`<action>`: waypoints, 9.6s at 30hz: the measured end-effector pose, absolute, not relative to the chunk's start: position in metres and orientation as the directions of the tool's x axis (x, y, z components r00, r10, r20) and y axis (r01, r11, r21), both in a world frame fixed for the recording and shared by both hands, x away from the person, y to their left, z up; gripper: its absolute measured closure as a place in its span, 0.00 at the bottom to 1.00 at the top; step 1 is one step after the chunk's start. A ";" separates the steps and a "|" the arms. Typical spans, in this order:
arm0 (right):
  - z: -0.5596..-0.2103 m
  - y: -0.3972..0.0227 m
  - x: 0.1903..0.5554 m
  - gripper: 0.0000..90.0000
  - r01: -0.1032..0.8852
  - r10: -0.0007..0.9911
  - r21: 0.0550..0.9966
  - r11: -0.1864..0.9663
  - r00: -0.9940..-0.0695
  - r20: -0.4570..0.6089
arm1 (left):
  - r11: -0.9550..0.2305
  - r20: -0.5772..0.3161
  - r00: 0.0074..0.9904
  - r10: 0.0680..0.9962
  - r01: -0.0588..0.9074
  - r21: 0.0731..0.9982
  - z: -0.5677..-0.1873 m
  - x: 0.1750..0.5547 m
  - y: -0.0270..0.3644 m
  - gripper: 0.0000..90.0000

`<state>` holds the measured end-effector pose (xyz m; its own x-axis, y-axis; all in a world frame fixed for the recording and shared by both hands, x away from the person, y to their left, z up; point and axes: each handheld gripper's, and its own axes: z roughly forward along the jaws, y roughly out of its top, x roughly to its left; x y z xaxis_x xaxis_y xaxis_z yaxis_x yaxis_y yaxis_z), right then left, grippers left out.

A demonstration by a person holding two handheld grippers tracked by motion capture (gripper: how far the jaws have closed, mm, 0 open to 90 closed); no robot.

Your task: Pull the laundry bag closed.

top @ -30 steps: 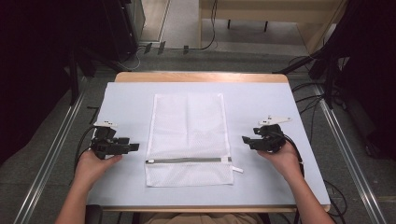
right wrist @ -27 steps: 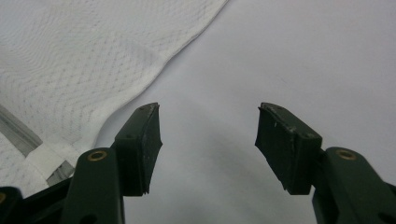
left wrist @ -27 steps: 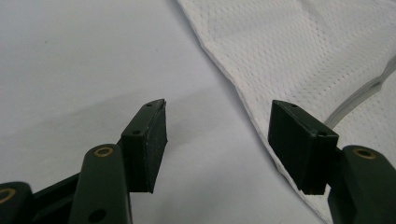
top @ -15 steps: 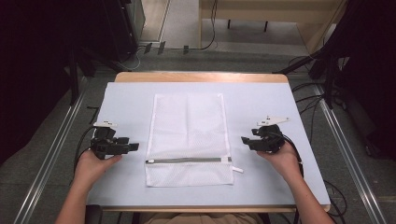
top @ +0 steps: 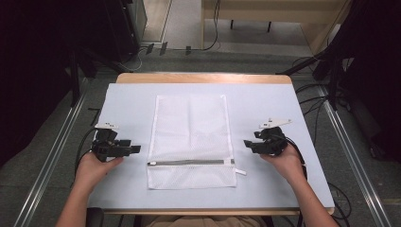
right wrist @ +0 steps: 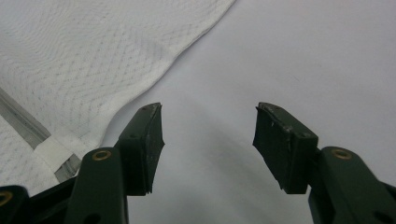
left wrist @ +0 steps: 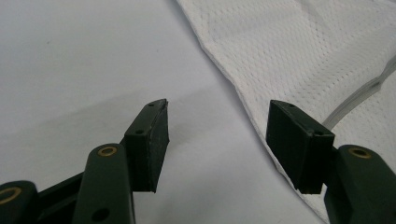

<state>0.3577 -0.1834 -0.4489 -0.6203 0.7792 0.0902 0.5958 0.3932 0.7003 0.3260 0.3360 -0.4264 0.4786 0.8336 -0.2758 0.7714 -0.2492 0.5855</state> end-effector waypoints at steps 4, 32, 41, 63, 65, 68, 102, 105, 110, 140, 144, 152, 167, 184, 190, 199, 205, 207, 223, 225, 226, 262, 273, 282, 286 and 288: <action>-0.449 -0.180 0.356 0.47 0.586 0.766 0.699 0.410 -0.637 0.084 | -0.252 -0.276 0.482 0.831 0.770 0.587 -0.426 0.325 0.336 0.45; -0.438 -0.143 0.347 0.39 0.524 0.688 0.719 0.457 -0.721 0.088 | -0.231 -0.300 0.481 0.824 0.768 0.597 -0.420 0.307 0.341 0.40; -0.437 -0.130 0.345 0.44 0.510 0.657 0.714 0.480 -0.748 0.092 | -0.225 -0.299 0.473 0.829 0.771 0.596 -0.422 0.300 0.342 0.40; -0.439 -0.082 0.341 0.50 0.462 0.572 0.697 0.548 -0.815 0.090 | -0.223 -0.304 0.468 0.830 0.778 0.588 -0.428 0.305 0.343 0.42; -0.438 -0.078 0.341 0.50 0.448 0.557 0.700 0.556 -0.826 0.086 | -0.227 -0.303 0.472 0.828 0.776 0.588 -0.427 0.306 0.343 0.42; -0.435 -0.072 0.341 0.51 0.448 0.549 0.701 0.554 -0.830 0.097 | -0.228 -0.307 0.474 0.825 0.777 0.587 -0.427 0.307 0.342 0.42; -0.422 0.014 0.342 0.67 0.406 0.404 0.697 0.591 -0.897 0.180 | -0.252 -0.304 0.509 0.806 0.758 0.602 -0.429 0.310 0.342 0.45; -0.424 0.025 0.338 0.70 0.397 0.385 0.701 0.592 -0.904 0.187 | -0.246 -0.309 0.501 0.808 0.764 0.597 -0.429 0.310 0.343 0.45; -0.427 0.038 0.336 0.73 0.389 0.365 0.700 0.599 -0.911 0.194 | -0.250 -0.306 0.506 0.807 0.761 0.599 -0.429 0.311 0.343 0.45; -0.462 0.088 0.325 0.87 0.393 0.316 0.660 0.640 -0.918 0.240 | -0.278 -0.278 0.525 0.805 0.746 0.604 -0.429 0.310 0.340 0.45; -0.463 0.094 0.325 0.87 0.395 0.319 0.661 0.639 -0.917 0.240 | -0.272 -0.282 0.519 0.807 0.750 0.602 -0.429 0.310 0.340 0.45; -0.464 0.104 0.326 0.87 0.405 0.321 0.664 0.628 -0.913 0.253 | -0.271 -0.285 0.518 0.806 0.753 0.600 -0.429 0.310 0.341 0.45; -0.461 0.114 0.332 0.97 0.401 0.319 0.657 0.638 -0.915 0.249 | -0.266 -0.300 0.516 0.802 0.759 0.594 -0.429 0.310 0.342 0.45; -0.436 0.098 0.346 0.97 0.386 0.342 0.724 0.572 -0.914 0.218 | -0.322 -0.326 0.601 0.730 0.723 0.611 -0.426 0.306 0.326 0.50; -0.428 0.099 0.344 0.97 0.372 0.343 0.739 0.562 -0.917 0.201 | -0.366 -0.344 0.635 0.691 0.718 0.592 -0.430 0.307 0.314 0.53; -0.421 0.100 0.339 0.97 0.354 0.304 0.751 0.558 -0.929 0.212 | -0.404 -0.358 0.647 0.673 0.727 0.555 -0.436 0.311 0.303 0.60; -0.421 0.101 0.337 0.97 0.349 0.276 0.740 0.575 -0.934 0.227 | -0.432 -0.334 0.668 0.666 0.709 0.557 -0.436 0.310 0.302 0.73; -0.421 0.101 0.337 0.97 0.345 0.271 0.740 0.577 -0.936 0.225 | -0.441 -0.328 0.675 0.661 0.703 0.557 -0.436 0.310 0.301 0.77; -0.428 0.102 0.337 0.98 0.345 0.256 0.717 0.606 -0.938 0.234 | -0.466 -0.320 0.674 0.666 0.711 0.527 -0.432 0.311 0.300 0.96; -0.429 0.101 0.337 0.98 0.352 0.259 0.715 0.604 -0.935 0.242 | -0.467 -0.319 0.674 0.667 0.711 0.526 -0.431 0.311 0.300 0.97; -0.429 0.101 0.338 0.98 0.356 0.261 0.715 0.602 -0.934 0.245 | -0.466 -0.322 0.673 0.666 0.712 0.524 -0.431 0.311 0.300 0.97; -0.444 0.082 0.343 0.98 0.380 0.310 0.697 0.608 -0.922 0.232 | -0.443 -0.343 0.662 0.666 0.721 0.532 -0.431 0.311 0.309 0.98; -0.447 0.062 0.350 0.98 0.406 0.339 0.683 0.607 -0.910 0.239 | -0.432 -0.353 0.659 0.664 0.724 0.538 -0.432 0.310 0.312 0.98; -0.447 0.056 0.351 0.98 0.406 0.343 0.675 0.616 -0.910 0.235 | -0.439 -0.355 0.666 0.656 0.720 0.538 -0.432 0.310 0.311 0.98; -0.447 0.055 0.351 0.98 0.403 0.344 0.673 0.621 -0.911 0.229 | -0.435 -0.359 0.664 0.656 0.722 0.538 -0.432 0.310 0.312 0.98; -0.447 0.053 0.352 0.98 0.408 0.349 0.666 0.624 -0.908 0.229 | -0.435 -0.360 0.661 0.659 0.725 0.534 -0.432 0.310 0.313 0.98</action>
